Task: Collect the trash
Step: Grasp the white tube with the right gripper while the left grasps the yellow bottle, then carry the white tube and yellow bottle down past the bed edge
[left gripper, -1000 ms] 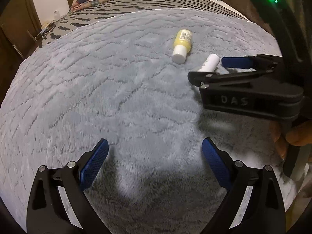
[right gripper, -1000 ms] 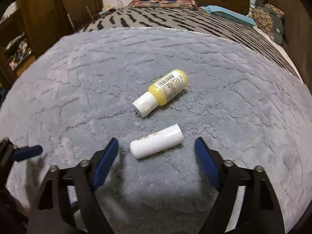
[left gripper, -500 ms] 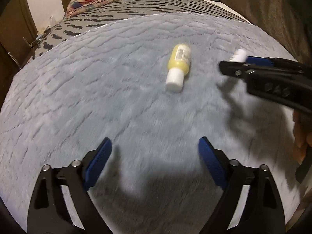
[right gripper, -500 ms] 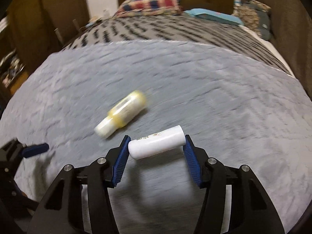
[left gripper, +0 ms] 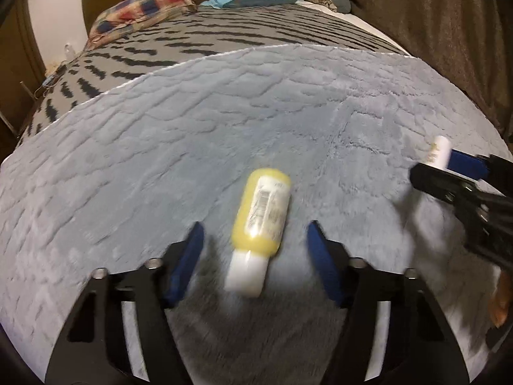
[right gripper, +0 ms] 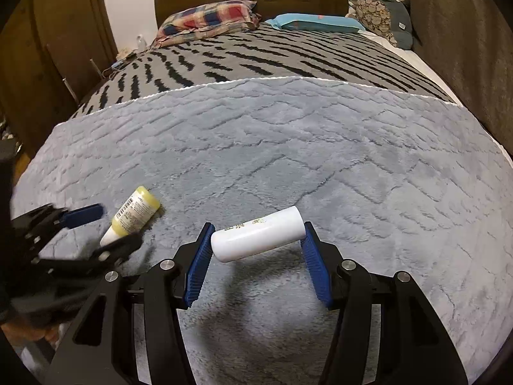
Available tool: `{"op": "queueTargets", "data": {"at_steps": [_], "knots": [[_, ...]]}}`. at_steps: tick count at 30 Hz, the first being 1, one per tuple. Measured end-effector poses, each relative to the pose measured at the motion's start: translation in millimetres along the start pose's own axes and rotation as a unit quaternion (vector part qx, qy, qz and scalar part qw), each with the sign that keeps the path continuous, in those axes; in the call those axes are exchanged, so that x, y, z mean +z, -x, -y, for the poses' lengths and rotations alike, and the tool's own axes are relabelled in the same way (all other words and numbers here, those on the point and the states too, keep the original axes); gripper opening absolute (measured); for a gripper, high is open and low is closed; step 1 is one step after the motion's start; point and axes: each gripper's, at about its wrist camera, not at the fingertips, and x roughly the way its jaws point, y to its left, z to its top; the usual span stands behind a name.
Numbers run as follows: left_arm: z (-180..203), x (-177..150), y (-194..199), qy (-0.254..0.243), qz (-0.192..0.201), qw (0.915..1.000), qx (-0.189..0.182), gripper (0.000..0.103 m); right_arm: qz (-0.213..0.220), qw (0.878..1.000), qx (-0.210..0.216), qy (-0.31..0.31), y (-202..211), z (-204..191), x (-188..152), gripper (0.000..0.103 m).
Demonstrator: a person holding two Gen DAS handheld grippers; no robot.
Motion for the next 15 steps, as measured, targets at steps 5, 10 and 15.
{"op": "queueTargets", "data": {"at_steps": [5,10,15], "knots": [[4,2,-15,-0.004,-0.008,1.0,-0.003,0.036,-0.004,1.0,-0.003,0.006,2,3,-7,0.056],[4,-7,-3,-0.008,0.002,1.0,0.003,0.033,-0.004,1.0,-0.004,0.012,10,1,-14,0.056],[5,-24,36,-0.021,0.017,0.9994,0.02,0.031,0.012,1.0,-0.009,0.026,41,-11,-23,0.056]]}}
